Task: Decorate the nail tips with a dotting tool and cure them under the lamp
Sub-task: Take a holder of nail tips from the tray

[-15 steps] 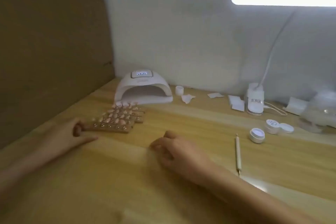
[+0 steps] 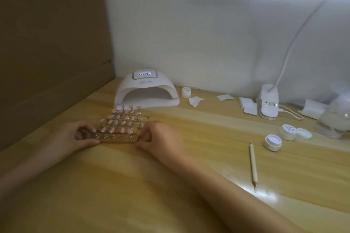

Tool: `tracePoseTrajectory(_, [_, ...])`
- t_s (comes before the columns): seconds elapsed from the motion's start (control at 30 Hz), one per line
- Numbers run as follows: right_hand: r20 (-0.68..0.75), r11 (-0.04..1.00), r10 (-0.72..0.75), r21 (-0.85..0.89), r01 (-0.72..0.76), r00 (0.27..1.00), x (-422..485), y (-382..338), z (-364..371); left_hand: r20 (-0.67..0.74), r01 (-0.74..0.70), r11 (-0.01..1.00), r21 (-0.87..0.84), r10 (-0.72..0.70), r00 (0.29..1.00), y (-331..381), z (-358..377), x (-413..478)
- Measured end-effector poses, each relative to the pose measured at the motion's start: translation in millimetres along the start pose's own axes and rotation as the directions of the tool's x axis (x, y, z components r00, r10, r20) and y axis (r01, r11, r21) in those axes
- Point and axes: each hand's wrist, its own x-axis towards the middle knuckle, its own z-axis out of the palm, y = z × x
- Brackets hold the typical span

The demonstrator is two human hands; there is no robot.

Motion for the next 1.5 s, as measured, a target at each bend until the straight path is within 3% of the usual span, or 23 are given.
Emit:
tracePoseTrajectory(0.23, [0.038, 0.959, -0.04, -0.278, 0.049, 0.998, -57, 35, -57, 0.242, -0.188, 0.982, 0.006, 0.181, 0.953, 67, 27, -34])
tracePoseTrajectory(0.43, [0.011, 0.909, -0.023, -0.415, 0.026, 1.0, -154, 92, -123, 0.395, -0.469, 0.882, -0.045, 0.447, 0.803, 153, 80, -46])
tracePoseTrajectory(0.7, [-0.088, 0.978, -0.033, -0.209, 0.014, 0.996, -252, 144, -193, 0.462, -0.666, 0.73, -0.154, 0.649, 0.605, 229, 137, -56])
tracePoseTrajectory(0.9, [0.025, 0.981, -0.023, -0.19, 0.027, 0.999, -243, 177, -197, 0.461, -0.712, 0.689, -0.136, 0.68, 0.57, 254, 154, -56])
tracePoseTrajectory(1.13, [-0.115, 1.0, 0.008, 0.022, -0.005, 0.993, -252, 192, -193, 0.338, -0.712, 0.675, -0.194, 0.728, 0.597, 245, 158, -74])
tracePoseTrajectory(1.37, [-0.071, 0.999, 0.038, -0.005, -0.039, 0.997, -250, 190, -190, 0.31, -0.655, 0.699, -0.285, 0.714, 0.627, 245, 157, -80])
tracePoseTrajectory(1.5, [-0.118, 0.997, 0.057, 0.054, -0.051, 0.991, -240, 194, -193, 0.293, -0.61, 0.704, -0.364, 0.708, 0.642, 244, 157, -76])
